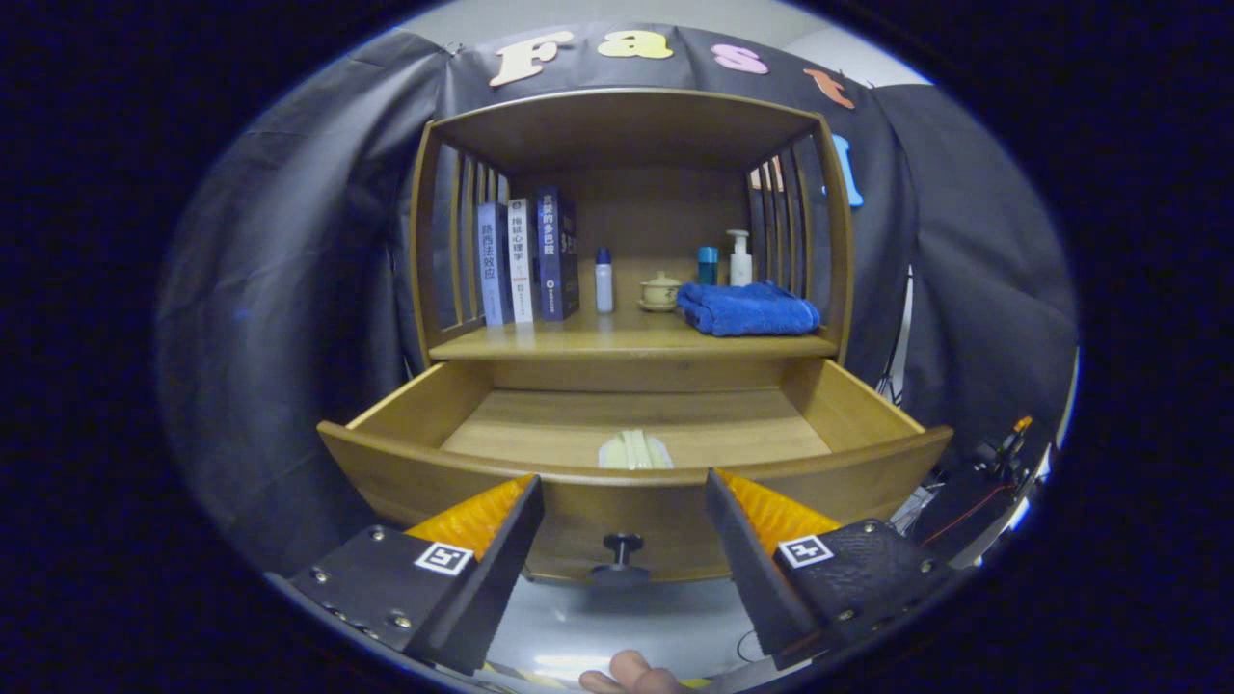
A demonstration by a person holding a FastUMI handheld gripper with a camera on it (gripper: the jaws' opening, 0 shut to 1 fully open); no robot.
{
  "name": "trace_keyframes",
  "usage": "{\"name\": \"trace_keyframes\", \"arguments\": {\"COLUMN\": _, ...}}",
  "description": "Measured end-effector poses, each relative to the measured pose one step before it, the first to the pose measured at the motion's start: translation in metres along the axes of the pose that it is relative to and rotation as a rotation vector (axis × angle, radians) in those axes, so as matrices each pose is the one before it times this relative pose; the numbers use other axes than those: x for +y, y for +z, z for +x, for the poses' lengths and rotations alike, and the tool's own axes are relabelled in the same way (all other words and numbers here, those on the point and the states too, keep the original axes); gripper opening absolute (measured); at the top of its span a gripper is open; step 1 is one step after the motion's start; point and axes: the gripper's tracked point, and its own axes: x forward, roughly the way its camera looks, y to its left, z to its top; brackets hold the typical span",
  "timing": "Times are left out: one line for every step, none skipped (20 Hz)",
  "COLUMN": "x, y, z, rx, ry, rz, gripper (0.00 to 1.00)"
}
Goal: Pull open the drawer, take out the items inside it, and place them on the countertop above the cabinet.
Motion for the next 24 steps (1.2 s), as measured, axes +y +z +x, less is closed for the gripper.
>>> {"name": "trace_keyframes", "arguments": {"x": 0.00222, "y": 0.00952, "z": 0.00447, "rx": -0.00193, "ry": 0.00289, "rz": -0.00704, "gripper": 0.99}}
{"name": "trace_keyframes", "arguments": {"x": 0.00245, "y": 0.00642, "z": 0.00743, "rx": 0.00481, "ry": 0.0073, "rz": -0.01573, "gripper": 0.99}}
{"name": "trace_keyframes", "arguments": {"x": 0.00105, "y": 0.00898, "z": 0.0083, "rx": 0.00652, "ry": 0.00555, "rz": -0.00543, "gripper": 0.99}}
{"name": "trace_keyframes", "arguments": {"x": -0.00167, "y": 0.00552, "z": 0.00872, "rx": 0.01921, "ry": -0.00516, "rz": -0.00343, "gripper": 0.99}}
{"name": "trace_keyframes", "arguments": {"x": -0.00347, "y": 0.00542, "z": 0.01225, "rx": 0.0288, "ry": -0.01026, "rz": 0.00116, "gripper": 0.99}}
{"name": "trace_keyframes", "arguments": {"x": -0.00119, "y": 0.00047, "z": 0.01269, "rx": 0.04555, "ry": -0.00173, "rz": 0.01176, "gripper": 0.99}}
{"name": "trace_keyframes", "arguments": {"x": 0.00034, "y": -0.00166, "z": 0.01185, "rx": 0.059, "ry": 0.00561, "rz": 0.01469, "gripper": 0.99}}
{"name": "trace_keyframes", "arguments": {"x": 0.00073, "y": -0.00425, "z": 0.01321, "rx": 0.07008, "ry": 0.01231, "rz": 0.00733, "gripper": 0.99}}
{"name": "trace_keyframes", "arguments": {"x": 0.00113, "y": -0.00347, "z": 0.01185, "rx": 0.06754, "ry": 0.01613, "rz": 0.00532, "gripper": 0.99}}
{"name": "trace_keyframes", "arguments": {"x": -0.00112, "y": -0.00267, "z": 0.01754, "rx": 0.05572, "ry": 0.00719, "rz": -0.0031, "gripper": 0.99}}
{"name": "trace_keyframes", "arguments": {"x": -0.00383, "y": -0.00046, "z": 0.01547, "rx": 0.04414, "ry": -0.00763, "rz": 0.00235, "gripper": 0.99}}
{"name": "trace_keyframes", "arguments": {"x": -0.005, "y": -0.00465, "z": 0.01467, "rx": 0.0499, "ry": -0.01146, "rz": -0.0028, "gripper": 0.98}}
{"name": "trace_keyframes", "arguments": {"x": -0.00661, "y": -0.00389, "z": 0.0141, "rx": 0.0508, "ry": -0.02545, "rz": 0.00428, "gripper": 0.97}}
{"name": "trace_keyframes", "arguments": {"x": -0.00805, "y": -0.0032, "z": 0.00837, "rx": 0.04209, "ry": -0.02877, "rz": -0.00267, "gripper": 0.93}}
{"name": "trace_keyframes", "arguments": {"x": -0.00452, "y": -0.0042, "z": 0.01025, "rx": 0.04206, "ry": -0.01292, "rz": 0.00121, "gripper": 0.88}}
{"name": "trace_keyframes", "arguments": {"x": -0.00206, "y": -0.00636, "z": 0.01185, "rx": 0.04876, "ry": 0.00523, "rz": 0.01745, "gripper": 0.81}}
{"name": "trace_keyframes", "arguments": {"x": 0.00742, "y": -0.00386, "z": 0.00198, "rx": 0.04185, "ry": 0.04698, "rz": 0.03899, "gripper": 0.8}}
{"name": "trace_keyframes", "arguments": {"x": 0.00206, "y": 0.00132, "z": 0.00451, "rx": 0.01866, "ry": 0.01744, "rz": 0.03436, "gripper": 0.68}}
{"name": "trace_keyframes", "arguments": {"x": -0.00198, "y": 0.00279, "z": 0.00469, "rx": 0.00497, "ry": -0.00624, "rz": 0.01114, "gripper": 0.57}}
{"name": "trace_keyframes", "arguments": {"x": -0.00467, "y": -0.00529, "z": -0.00028, "rx": 0.03447, "ry": -0.01396, "rz": -0.0043, "gripper": 0.45}}
{"name": "trace_keyframes", "arguments": {"x": 0.0017, "y": 0.00423, "z": -0.00325, "rx": -0.01119, "ry": 0.00682, "rz": 0.00616, "gripper": 0.33}}
{"name": "trace_keyframes", "arguments": {"x": -0.0004, "y": -0.00369, "z": 0.00547, "rx": 0.01407, "ry": 0.00361, "rz": -0.01063, "gripper": 0.31}}
{"name": "trace_keyframes", "arguments": {"x": 0.00041, "y": -0.0006, "z": -0.00228, "rx": -0.00058, "ry": 0.0138, "rz": -0.03359, "gripper": 0.3}}
{"name": "trace_keyframes", "arguments": {"x": 0.00024, "y": 0.00086, "z": -0.00046, "rx": -0.02843, "ry": 0.01719, "rz": -0.03047, "gripper": 0.31}}
